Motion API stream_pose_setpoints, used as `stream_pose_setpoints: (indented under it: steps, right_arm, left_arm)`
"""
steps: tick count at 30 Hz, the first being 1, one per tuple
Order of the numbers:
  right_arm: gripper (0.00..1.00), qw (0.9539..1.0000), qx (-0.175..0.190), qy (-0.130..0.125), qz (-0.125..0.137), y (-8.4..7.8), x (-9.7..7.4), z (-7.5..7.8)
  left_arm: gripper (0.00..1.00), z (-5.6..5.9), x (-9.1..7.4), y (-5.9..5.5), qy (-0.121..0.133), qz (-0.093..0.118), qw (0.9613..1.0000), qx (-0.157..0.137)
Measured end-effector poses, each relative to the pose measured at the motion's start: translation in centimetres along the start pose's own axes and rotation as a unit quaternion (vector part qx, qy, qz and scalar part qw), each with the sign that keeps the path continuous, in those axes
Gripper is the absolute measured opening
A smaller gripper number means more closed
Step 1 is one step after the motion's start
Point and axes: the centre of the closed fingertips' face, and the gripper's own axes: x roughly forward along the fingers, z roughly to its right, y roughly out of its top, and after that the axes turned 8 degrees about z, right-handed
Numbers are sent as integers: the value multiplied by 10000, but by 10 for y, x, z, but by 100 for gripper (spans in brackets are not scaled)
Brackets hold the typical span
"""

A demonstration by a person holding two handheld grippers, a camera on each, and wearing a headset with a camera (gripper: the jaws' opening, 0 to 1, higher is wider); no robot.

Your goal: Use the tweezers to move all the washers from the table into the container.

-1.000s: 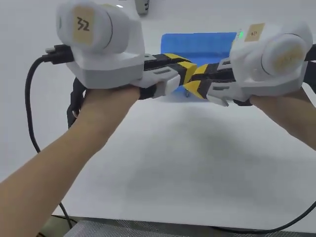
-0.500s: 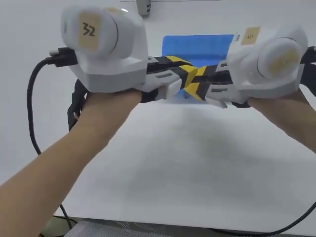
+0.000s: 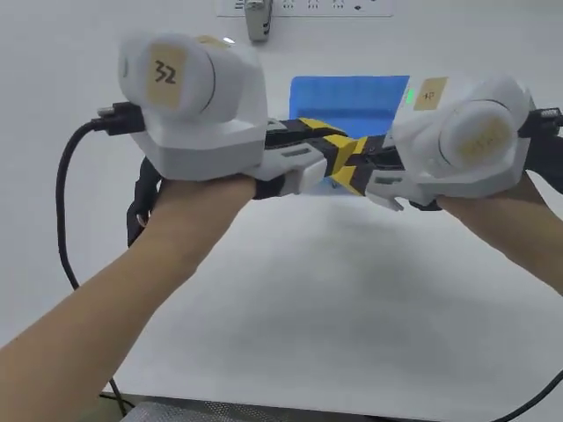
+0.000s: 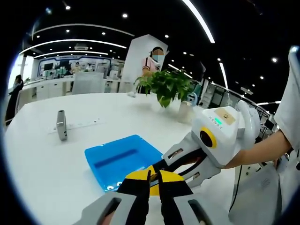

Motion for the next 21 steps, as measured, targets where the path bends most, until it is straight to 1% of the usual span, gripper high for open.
stream_pose_setpoints:
  steps: [1, 2, 5, 6, 9, 11, 12, 13, 14, 16, 18, 21]
  right_arm:
    - [2, 10000, -55, -24, -4, 1, -2, 0]
    - [2, 9998, -180, -117, 13, 3, -6, 1]
    - [2, 9987, -434, -276, 16, 9, -19, 2]
    - [2, 9981, -502, -361, 23, 12, -25, 3]
    - [2, 9972, -540, -521, 75, 19, -40, 5]
    - [1, 9964, -570, -625, 109, 25, -49, 6]
    - [1, 9952, -647, -729, 111, 27, -53, 10]
    - [1, 9946, -665, -780, 137, 29, -57, 12]
    - [1, 9947, -631, -798, 158, 32, -61, 13]
    - [1, 9938, -585, -906, 257, 36, -67, 17]
    - [1, 9929, -618, -978, 274, 39, -70, 20]
    - [1, 9929, -571, -1002, 279, 39, -72, 21]
  left_arm:
    - [3, 2, -1, 1, -9, 6, 10000, 7]
    - [3, 6, -2, 4, -32, 43, 10000, 40]
    - [3, 15, -5, 11, -82, 131, 9999, 24]
    - [3, 20, -5, 15, -116, 177, 9998, 36]
    - [3, 35, -6, 29, -230, 301, 9992, 160]
    - [3, 43, -6, 37, -292, 363, 9986, 233]
    - [3, 46, -6, 41, -323, 381, 9984, 267]
    - [3, 48, -5, 46, -346, 449, 9978, 338]
    - [3, 53, -5, 51, -364, 478, 9975, 381]
    - [4, 56, -4, 58, -382, 552, 9967, 448]
    - [4, 56, -3, 62, -394, 586, 9963, 497]
    - [3, 55, -1, 64, -399, 625, 9962, 467]
